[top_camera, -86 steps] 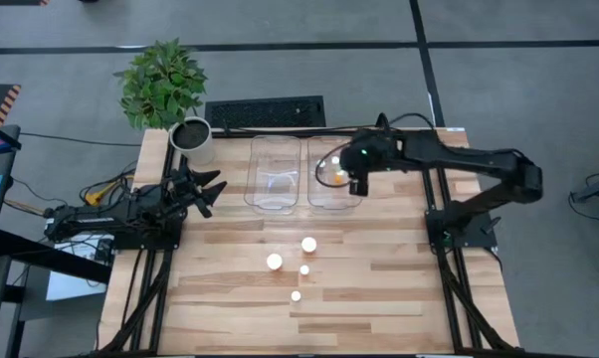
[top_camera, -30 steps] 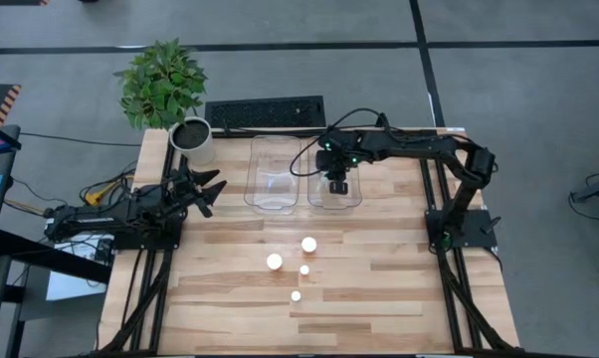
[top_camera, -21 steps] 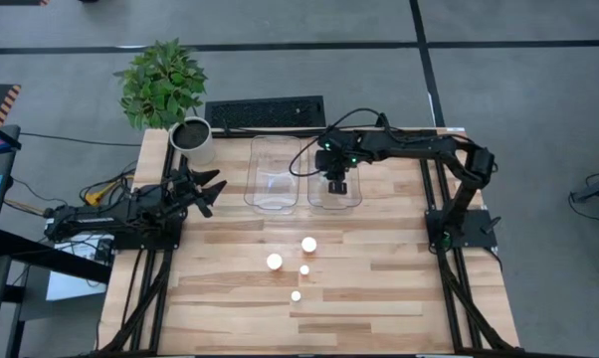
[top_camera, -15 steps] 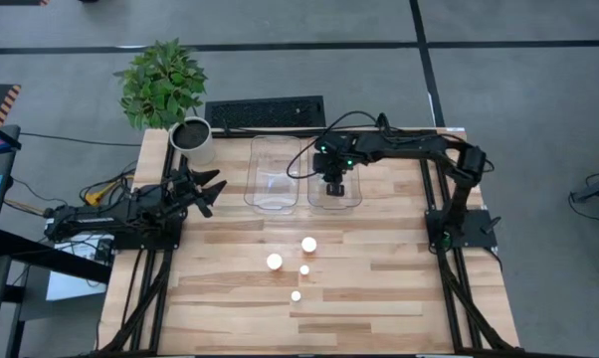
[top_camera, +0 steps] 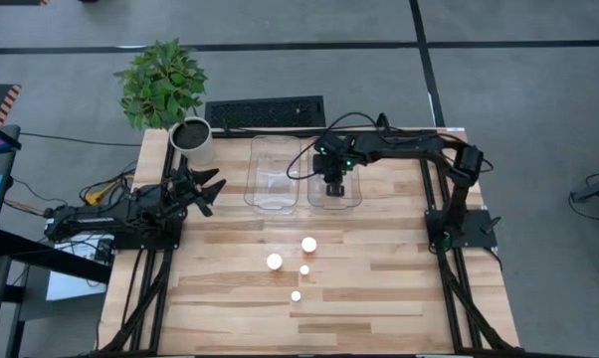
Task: Pick and place medicine bottles into bin by pill shape (circle, oval)
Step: Put the green tablet bottle into the right transparent bin
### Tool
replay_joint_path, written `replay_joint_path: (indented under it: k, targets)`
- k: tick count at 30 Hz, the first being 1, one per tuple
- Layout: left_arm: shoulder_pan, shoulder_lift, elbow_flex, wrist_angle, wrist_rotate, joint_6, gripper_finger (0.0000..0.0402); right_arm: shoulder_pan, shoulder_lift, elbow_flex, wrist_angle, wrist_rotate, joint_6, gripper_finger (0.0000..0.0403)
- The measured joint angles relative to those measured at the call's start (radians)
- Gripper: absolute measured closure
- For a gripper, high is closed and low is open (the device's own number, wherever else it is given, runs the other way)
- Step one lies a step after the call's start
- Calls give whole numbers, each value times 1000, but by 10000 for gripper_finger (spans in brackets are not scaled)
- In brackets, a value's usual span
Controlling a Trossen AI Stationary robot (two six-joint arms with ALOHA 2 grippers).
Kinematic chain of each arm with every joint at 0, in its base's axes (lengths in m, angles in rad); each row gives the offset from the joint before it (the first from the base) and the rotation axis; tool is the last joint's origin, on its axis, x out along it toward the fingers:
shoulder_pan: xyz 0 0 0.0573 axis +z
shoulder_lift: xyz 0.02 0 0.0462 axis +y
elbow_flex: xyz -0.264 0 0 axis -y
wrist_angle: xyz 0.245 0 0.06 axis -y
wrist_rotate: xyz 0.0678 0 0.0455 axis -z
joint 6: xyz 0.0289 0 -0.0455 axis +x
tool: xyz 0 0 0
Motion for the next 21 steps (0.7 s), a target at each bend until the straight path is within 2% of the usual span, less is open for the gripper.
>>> replay_joint_path:
  k: [13, 21]
  targets:
    - [0, 0, 0, -2, -1, 1, 161, 3, 23, 2, -12, 2, -4, 266]
    - [0, 0, 0, -2, -3, 1, 161, 3, 24, -1, -22, 2, -4, 242]
